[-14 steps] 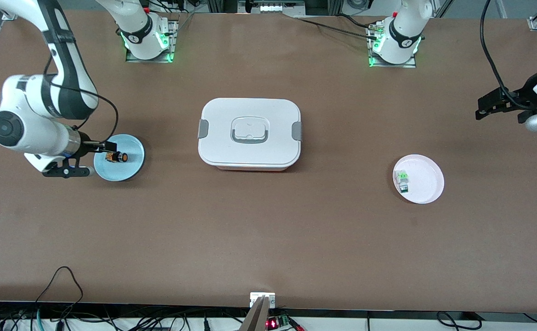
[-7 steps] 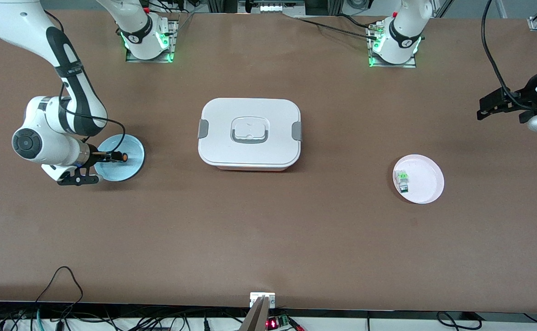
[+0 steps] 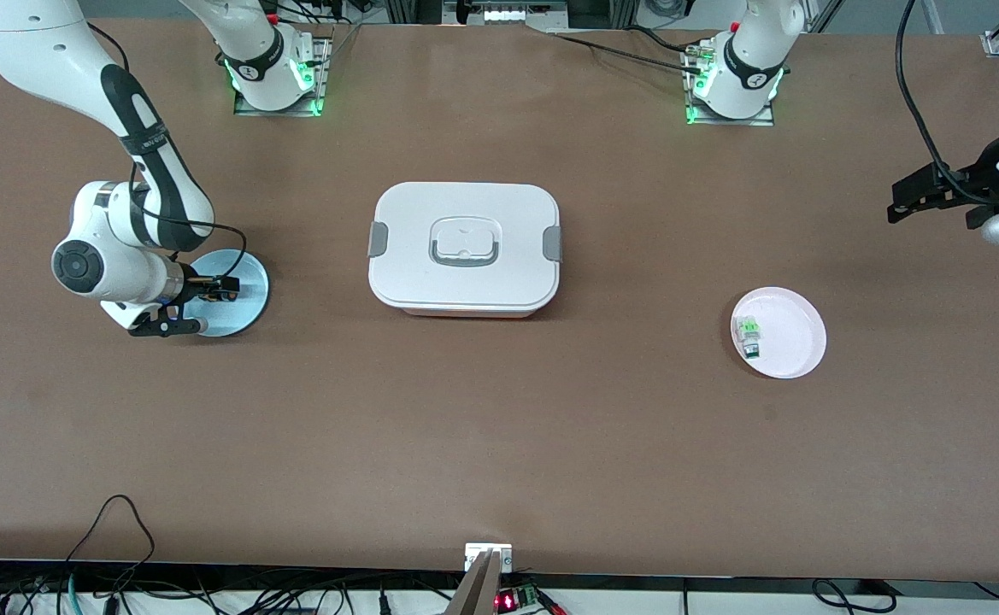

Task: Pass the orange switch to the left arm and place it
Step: 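Lower the right gripper and grasp the black-orange switch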

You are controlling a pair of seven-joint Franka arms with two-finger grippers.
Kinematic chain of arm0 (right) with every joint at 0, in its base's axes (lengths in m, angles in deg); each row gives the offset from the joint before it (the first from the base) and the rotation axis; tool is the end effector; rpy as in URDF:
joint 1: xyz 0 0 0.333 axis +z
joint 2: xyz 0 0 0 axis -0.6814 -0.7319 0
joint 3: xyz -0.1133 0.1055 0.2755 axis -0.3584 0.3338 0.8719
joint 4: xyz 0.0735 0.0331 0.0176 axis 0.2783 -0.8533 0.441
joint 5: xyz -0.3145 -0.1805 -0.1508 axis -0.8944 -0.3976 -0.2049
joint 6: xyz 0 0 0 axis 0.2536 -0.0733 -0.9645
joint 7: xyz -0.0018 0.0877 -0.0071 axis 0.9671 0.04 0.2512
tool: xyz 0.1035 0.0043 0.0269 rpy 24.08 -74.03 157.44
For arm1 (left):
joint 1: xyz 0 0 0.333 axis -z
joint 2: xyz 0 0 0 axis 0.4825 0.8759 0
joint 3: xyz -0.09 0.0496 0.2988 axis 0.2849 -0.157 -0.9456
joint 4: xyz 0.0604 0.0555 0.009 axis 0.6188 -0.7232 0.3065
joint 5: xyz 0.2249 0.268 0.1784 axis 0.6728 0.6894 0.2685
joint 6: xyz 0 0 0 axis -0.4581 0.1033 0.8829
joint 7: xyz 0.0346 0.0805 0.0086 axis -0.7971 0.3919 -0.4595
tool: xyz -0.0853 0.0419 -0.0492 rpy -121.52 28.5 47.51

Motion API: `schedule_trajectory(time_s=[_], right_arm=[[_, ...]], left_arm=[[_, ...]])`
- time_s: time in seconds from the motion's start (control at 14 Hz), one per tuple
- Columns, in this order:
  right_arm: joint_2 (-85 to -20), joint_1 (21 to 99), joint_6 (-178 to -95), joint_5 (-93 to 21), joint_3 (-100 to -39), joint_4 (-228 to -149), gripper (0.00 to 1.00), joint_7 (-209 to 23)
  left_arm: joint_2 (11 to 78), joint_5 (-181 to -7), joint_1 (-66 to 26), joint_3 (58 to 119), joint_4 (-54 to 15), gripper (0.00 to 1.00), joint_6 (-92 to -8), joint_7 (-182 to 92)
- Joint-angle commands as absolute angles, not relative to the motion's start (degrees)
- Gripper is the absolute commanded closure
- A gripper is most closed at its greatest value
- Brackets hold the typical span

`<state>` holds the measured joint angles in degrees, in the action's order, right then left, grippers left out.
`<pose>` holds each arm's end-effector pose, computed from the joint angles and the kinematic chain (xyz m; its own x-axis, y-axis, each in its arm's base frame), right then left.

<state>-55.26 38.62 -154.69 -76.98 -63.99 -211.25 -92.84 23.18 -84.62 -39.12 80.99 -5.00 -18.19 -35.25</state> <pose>0.5449 -0.0402 0.1754 0.9668 0.0603 -0.2485 0.0660 -0.9977 0.0148 0.5683 0.0019 0.6163 0.9953 -0.0665 -0.0700 -0.0658 -0.9978 0.0116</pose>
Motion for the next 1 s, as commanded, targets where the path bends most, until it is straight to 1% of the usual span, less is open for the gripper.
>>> schedule_trajectory(time_s=[0.0, 0.07, 0.14, 0.21, 0.29, 0.36, 0.43, 0.57, 0.93], right_arm=[[-54.9, 37.9, -155.9, -76.9, -63.3, -212.3, 0.01, -93.1], [-54.9, 37.9, -155.8, -76.9, -63.3, -212.3, 0.1, -93.1], [-54.9, 37.9, -155.8, -77.0, -63.3, -212.2, 0.29, -93.3], [-54.9, 37.9, -155.7, -77.0, -63.3, -211.9, 0.59, -93.3], [-54.9, 37.9, -155.7, -77.0, -63.3, -211.7, 0.8, -93.4], [-54.7, 37.9, -155.7, -77.0, -63.2, -211.6, 0.93, -93.5], [-54.5, 37.9, -155.7, -77.0, -63.1, -211.2, 1.0, -94.2], [-53.6, 37.9, -155.4, -76.7, -62.4, -209.9, 1.0, -96.7], [-49.7, 37.9, -155.1, -74.0, -55.3, -207.9, 1.0, -109.3]], left_arm=[[22.4, -85.8, -39.4, 81.0, -5.5, 0.0, -18.0, -35.8], [22.4, -85.8, -39.5, 81.0, -5.5, 0.0, -18.0, -35.8], [22.4, -85.8, -39.5, 81.0, -5.6, 0.0, -18.0, -35.8], [22.4, -85.8, -39.5, 81.0, -5.5, 0.0, -18.0, -35.8], [22.4, -85.8, -39.5, 81.0, -5.5, 0.0, -18.0, -35.8], [22.4, -85.8, -39.5, 81.0, -5.5, 0.0, -18.0, -35.8], [22.4, -85.8, -39.5, 81.0, -5.5, 0.0, -18.0, -35.8], [22.4, -85.8, -39.4, 81.0, -5.5, 0.0, -18.0, -35.8], [22.4, -85.8, -39.4, 81.0, -5.5, 0.0, -18.0, -35.8]])
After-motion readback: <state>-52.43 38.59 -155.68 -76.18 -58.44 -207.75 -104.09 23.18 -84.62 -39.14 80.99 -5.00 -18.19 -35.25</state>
